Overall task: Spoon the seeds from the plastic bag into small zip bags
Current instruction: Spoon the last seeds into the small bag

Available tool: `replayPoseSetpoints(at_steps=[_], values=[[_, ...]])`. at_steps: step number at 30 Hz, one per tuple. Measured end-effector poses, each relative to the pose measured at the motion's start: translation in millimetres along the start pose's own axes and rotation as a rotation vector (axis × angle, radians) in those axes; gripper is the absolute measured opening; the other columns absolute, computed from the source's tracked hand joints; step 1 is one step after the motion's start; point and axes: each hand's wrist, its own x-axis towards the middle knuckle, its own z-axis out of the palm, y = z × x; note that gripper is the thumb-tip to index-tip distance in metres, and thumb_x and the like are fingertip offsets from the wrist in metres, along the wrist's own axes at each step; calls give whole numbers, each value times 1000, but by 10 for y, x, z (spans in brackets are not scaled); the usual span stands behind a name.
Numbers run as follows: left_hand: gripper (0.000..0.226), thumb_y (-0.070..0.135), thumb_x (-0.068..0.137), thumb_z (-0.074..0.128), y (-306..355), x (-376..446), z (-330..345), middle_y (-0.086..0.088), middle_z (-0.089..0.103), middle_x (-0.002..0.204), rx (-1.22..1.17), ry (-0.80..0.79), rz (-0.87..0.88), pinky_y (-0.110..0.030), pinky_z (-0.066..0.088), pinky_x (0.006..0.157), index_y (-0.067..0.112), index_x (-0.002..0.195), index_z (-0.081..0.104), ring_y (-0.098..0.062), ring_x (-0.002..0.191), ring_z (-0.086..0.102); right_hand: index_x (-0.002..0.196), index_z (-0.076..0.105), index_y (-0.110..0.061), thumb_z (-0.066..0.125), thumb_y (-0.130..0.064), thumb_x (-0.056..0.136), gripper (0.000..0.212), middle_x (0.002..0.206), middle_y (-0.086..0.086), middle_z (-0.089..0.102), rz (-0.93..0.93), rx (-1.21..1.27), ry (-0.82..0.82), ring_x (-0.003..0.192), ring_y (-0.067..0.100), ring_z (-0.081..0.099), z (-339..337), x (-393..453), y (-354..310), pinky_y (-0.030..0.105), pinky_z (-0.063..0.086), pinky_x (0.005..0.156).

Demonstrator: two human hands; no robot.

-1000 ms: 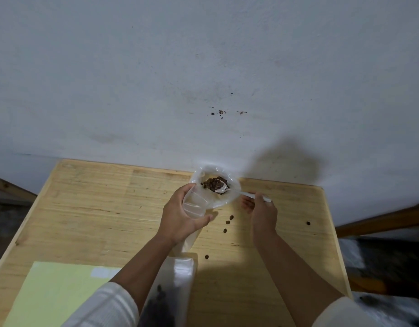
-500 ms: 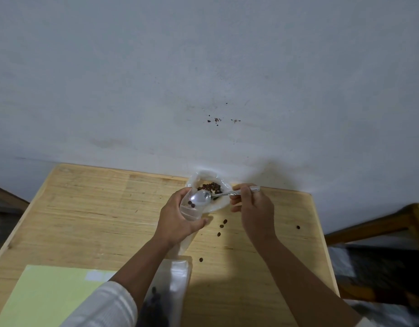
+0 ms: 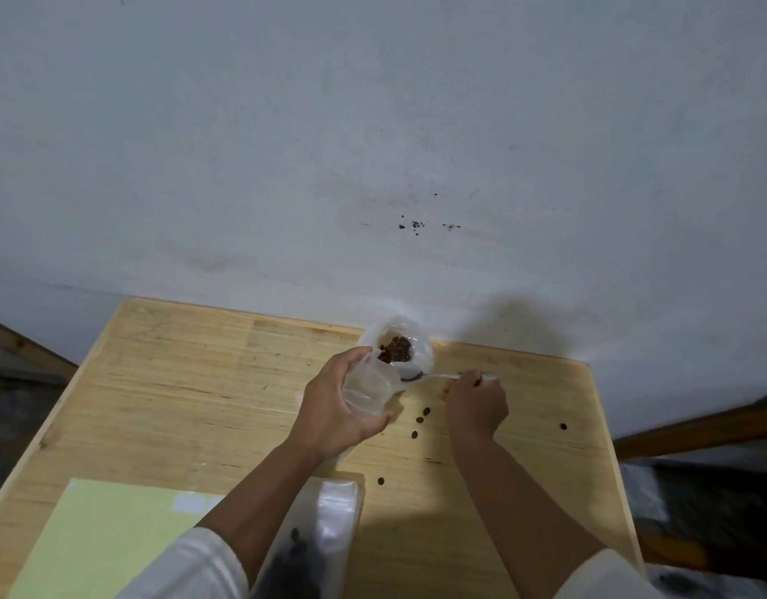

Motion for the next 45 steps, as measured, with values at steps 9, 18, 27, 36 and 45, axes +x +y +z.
replayPoseSetpoints(at_steps=[9,18,27,36,45], values=[[84,43,54,85,-64,7,0,25,43,121,40,-2,-26,0,29,87,39,124,39,6,113,43,88,61,-2,46,-17,97,23,69,8,66,431,530,-114,50,11,64,80,1,-82,20,56,53],[99,68,43,66,-56,33,9,19,46,124,23,35,-89,5,29,77,25,131,46,4,110,43,87,57,0,42,-13,99,24,69,11,63,342,654,-238,43,9,62,-236,68,-138,19,52,43],[98,53,46,82,-74,52,31,10,52,128,16,46,-111,-2,32,79,24,132,46,-2,108,47,88,63,-3,43,-16,98,26,70,9,66,-45,378,-368,54,15,61,-579,-207,-505,25,52,48],[99,64,44,72,-42,12,24,14,51,126,10,44,-103,1,32,76,25,131,46,0,108,48,73,61,-5,33,-18,97,39,59,4,64,-280,46,-66,53,25,64,-430,-213,-394,35,54,63],[86,41,55,86,-7,-30,17,19,48,125,-3,6,-16,4,30,87,29,130,45,6,114,44,91,60,6,28,-19,95,41,86,18,67,-19,-72,28,84,35,64,-40,30,-196,33,48,73]])
